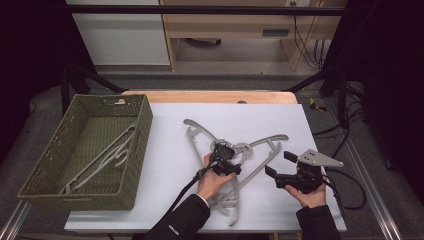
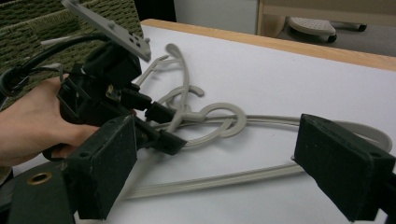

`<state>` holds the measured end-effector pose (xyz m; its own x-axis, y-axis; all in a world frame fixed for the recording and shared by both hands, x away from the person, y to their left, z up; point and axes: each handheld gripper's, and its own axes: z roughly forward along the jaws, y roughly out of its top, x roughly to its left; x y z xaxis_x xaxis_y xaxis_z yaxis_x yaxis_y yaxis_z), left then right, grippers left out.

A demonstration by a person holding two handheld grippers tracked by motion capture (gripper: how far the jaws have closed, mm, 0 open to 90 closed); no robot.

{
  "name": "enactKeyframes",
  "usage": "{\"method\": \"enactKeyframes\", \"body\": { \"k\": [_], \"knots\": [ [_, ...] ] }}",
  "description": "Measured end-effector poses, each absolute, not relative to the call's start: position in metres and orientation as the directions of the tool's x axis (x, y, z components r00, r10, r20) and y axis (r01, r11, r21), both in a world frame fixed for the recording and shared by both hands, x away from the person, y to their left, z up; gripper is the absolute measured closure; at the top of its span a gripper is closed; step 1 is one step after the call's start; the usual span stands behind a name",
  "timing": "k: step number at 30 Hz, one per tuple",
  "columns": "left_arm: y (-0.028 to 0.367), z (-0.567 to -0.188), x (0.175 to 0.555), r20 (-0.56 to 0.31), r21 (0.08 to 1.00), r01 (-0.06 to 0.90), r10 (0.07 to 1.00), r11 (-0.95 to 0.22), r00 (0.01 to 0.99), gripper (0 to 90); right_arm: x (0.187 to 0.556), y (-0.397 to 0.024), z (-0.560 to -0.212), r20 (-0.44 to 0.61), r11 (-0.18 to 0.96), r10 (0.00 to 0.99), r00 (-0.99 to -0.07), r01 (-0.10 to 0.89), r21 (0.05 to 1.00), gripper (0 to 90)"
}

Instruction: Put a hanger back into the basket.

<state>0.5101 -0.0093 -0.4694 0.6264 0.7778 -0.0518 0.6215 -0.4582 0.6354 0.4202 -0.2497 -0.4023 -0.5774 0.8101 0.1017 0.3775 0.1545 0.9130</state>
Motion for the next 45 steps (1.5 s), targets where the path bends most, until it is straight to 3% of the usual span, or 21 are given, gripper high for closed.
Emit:
{"method": "enactKeyframes", "body": {
  "k": [6, 16, 26, 30, 40, 45],
  "knots": [
    [0.006, -0.467, 0.511, -0.129, 0.626, 0.648, 0.762, -0.433, 0.634, 44.9, 0.420, -0.249, -0.402, 0.097, 0.157, 0.812, -0.575, 0.376, 0.913, 13.5],
    [0.019, -0.463, 0.510, -0.183, 0.610, 0.668, 0.744, -0.427, 0.643, 50.5, 0.420, -0.249, -0.402, 0.092, 0.164, 0.811, -0.578, 0.376, 0.912, 13.6],
    [0.015, -0.459, 0.500, -0.105, 0.637, 0.625, 0.753, -0.451, 0.650, 50.3, 0.420, -0.249, -0.402, 0.097, 0.163, 0.809, -0.579, 0.380, 0.910, 13.7],
    [0.017, -0.451, 0.494, -0.141, 0.644, 0.622, 0.730, -0.445, 0.669, 55.3, 0.421, -0.248, -0.403, 0.091, 0.171, 0.808, -0.582, 0.378, 0.910, 13.8],
    [0.010, -0.458, 0.494, -0.166, 0.623, 0.645, 0.731, -0.443, 0.662, 55.8, 0.421, -0.247, -0.403, 0.088, 0.176, 0.806, -0.585, 0.378, 0.909, 14.0],
    [0.008, -0.457, 0.490, -0.146, 0.629, 0.625, 0.720, -0.462, 0.679, 63.9, 0.421, -0.246, -0.403, 0.089, 0.176, 0.805, -0.586, 0.379, 0.908, 14.2]
  ]
}}
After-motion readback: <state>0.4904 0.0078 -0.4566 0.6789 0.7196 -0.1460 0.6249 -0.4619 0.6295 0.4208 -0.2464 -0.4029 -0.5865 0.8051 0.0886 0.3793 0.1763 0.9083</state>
